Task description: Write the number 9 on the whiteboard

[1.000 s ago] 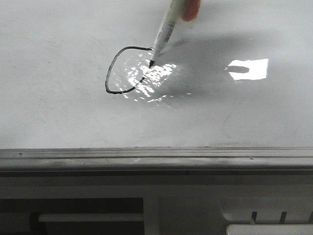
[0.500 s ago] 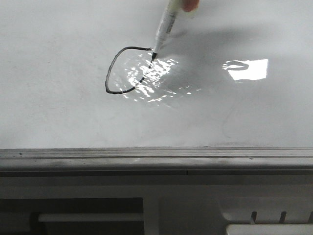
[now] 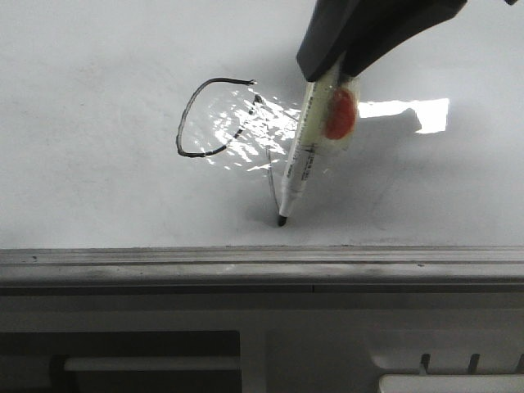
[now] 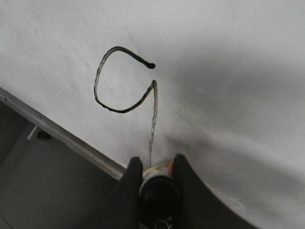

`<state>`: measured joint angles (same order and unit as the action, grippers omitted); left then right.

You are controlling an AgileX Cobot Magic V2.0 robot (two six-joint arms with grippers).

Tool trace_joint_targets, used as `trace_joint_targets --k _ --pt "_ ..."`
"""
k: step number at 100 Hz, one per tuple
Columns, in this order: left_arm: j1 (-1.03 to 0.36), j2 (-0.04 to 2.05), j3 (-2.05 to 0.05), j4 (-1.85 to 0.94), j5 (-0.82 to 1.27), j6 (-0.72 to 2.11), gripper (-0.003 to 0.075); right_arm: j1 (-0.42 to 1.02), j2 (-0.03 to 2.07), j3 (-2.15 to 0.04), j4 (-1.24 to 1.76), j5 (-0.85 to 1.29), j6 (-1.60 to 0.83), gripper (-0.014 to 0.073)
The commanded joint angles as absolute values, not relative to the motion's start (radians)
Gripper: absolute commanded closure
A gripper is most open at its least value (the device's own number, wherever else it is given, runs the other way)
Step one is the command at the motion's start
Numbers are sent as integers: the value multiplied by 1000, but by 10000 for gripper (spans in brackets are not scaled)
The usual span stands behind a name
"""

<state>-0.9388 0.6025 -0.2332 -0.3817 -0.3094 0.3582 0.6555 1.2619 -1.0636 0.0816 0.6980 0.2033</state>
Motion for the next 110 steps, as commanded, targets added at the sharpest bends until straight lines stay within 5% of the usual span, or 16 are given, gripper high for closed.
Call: trace_joint_targets --k 1,28,55,98,110 --pt "-945 603 -260 -377 -369 356 520 654 1228 -1083 47 621 185 663" --pt "-976 674 -260 -337 -313 352 515 807 1162 -1083 117 627 185 663" --pt "-1086 873 -260 -317 -521 352 329 920 1192 -1083 126 561 185 663" --pt "-1109 1075 -281 -319 -653 342 335 946 1194 -1083 135 547 191 663" --pt "-1109 1082 -281 -319 -653 342 474 946 1196 -1083 135 547 191 663"
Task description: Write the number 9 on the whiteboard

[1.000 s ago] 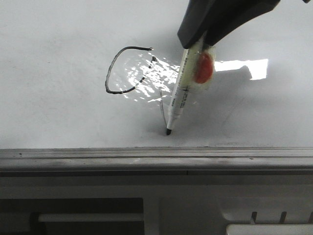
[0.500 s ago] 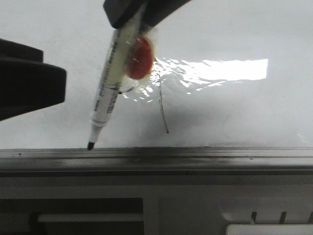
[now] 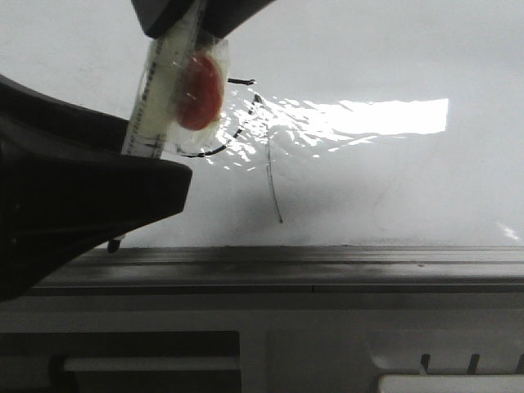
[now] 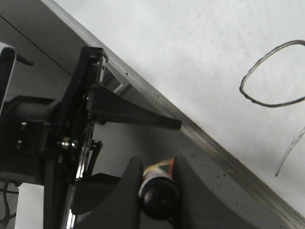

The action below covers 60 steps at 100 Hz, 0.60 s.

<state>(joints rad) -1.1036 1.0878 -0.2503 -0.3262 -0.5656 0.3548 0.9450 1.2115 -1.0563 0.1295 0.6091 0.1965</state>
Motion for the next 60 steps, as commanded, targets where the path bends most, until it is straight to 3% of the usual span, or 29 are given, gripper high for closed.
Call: trace_joint_targets --k 1,12,17,34,48,60 --pt "-1109 1082 -281 -319 -653 342 503 946 1196 -1083 135 547 191 663" --pt "-1109 1082 -281 -319 -657 342 742 946 1196 -1083 129 559 191 627" --pt "-1109 1082 -281 -319 -657 341 741 946 1196 -1083 119 561 191 555" --pt "-1109 1082 -281 -475 -672 341 740 946 1196 -1083 106 530 191 176" --pt "-1095 1085 -281 -865 -728 341 740 946 1196 -1083 104 540 191 156" --pt "-1077 1094 -281 -957 -724 341 740 946 1196 -1083 104 542 191 176"
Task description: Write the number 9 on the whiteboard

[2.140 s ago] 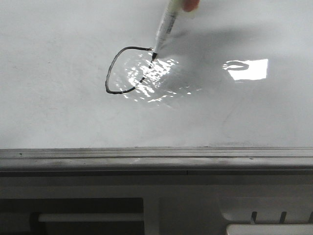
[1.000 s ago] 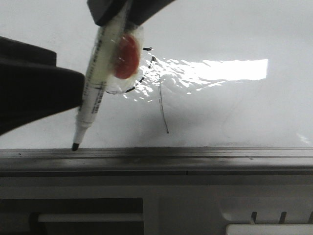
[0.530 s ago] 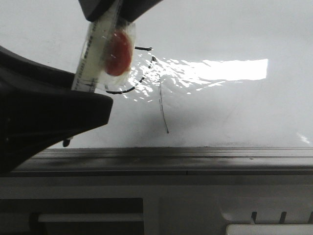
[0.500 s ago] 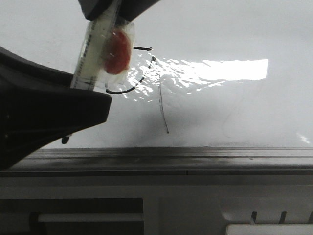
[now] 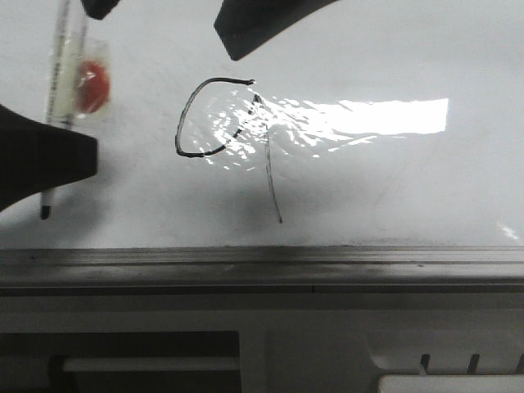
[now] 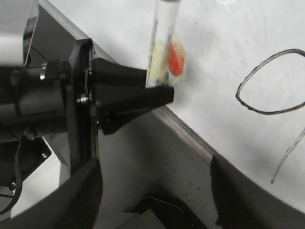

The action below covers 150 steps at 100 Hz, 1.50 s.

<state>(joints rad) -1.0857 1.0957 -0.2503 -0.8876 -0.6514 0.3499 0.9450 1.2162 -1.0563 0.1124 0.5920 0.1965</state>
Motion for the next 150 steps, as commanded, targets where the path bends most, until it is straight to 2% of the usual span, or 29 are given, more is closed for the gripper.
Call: trace_joint_targets --k 1,27,41,65,83,91,109,115,120,150 --pt "-1076 1097 -283 -954 -724 341 740 946 1196 -1083 104 542 191 176" --pt "-1076 1163 -313 -992 -705 324 740 946 1196 -1083 104 567 191 182" --pt "-1076 1186 -316 -1001 -632 219 740 946 1196 -1083 105 584 191 182" --pt "-1076 1187 -316 -1001 -549 211 740 946 1196 -1083 112 609 191 182" --pt "-1076 1187 -316 -1004 -571 211 734 946 1196 -1083 121 613 191 182" --pt "-1076 1189 -316 -1004 -595 198 671 946 1196 -1083 135 615 191 182" --pt "-1076 1193 -316 -1004 -637 182 421 946 1196 -1083 135 621 191 182" --pt "-1076 1193 -316 -1004 -635 182 379 946 1196 -1083 137 625 191 182" --pt "-1076 1193 -316 -998 -632 182 361 946 1196 -1083 137 627 191 182" --pt "-1088 1125 -316 -940 -626 187 362 946 1194 -1083 112 629 191 203"
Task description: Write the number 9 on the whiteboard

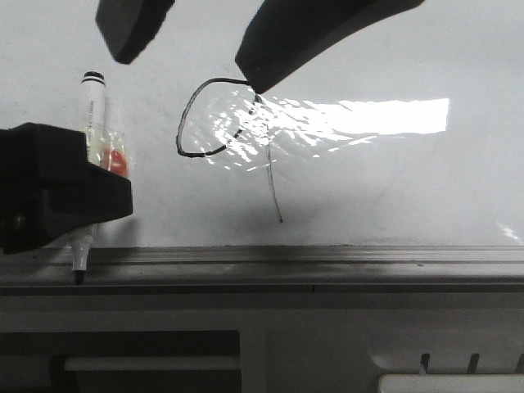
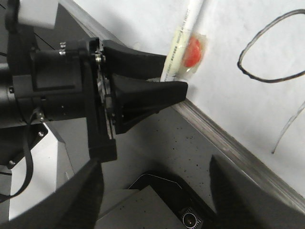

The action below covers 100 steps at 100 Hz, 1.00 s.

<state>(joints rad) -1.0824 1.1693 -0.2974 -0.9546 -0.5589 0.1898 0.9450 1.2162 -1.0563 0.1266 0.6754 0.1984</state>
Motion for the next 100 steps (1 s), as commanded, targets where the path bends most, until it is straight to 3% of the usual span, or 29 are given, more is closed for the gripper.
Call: trace_joint_targets --k 1,10,24,36,49,81,100 --pt "-1088 1121 -316 -938 -624 187 362 946 1194 -1083 110 629 191 215" --pt "-1088 1064 -316 -938 -613 223 362 946 1189 -1083 89 614 191 356" --pt "-1088 955 -307 -940 -589 345 370 946 1166 -1083 56 587 191 673" --pt "-1088 849 -294 -940 -563 356 451 946 1127 -1055 22 521 191 663" --pt "-1088 725 -273 -931 -490 371 744 946 1054 -948 0 370 191 663" --pt "-1088 500 -191 -752 -307 483 740 946 744 -442 -150 -280 191 663" --pt "-1088 434 -124 -728 -277 483 740 946 568 -204 -150 -357 190 663"
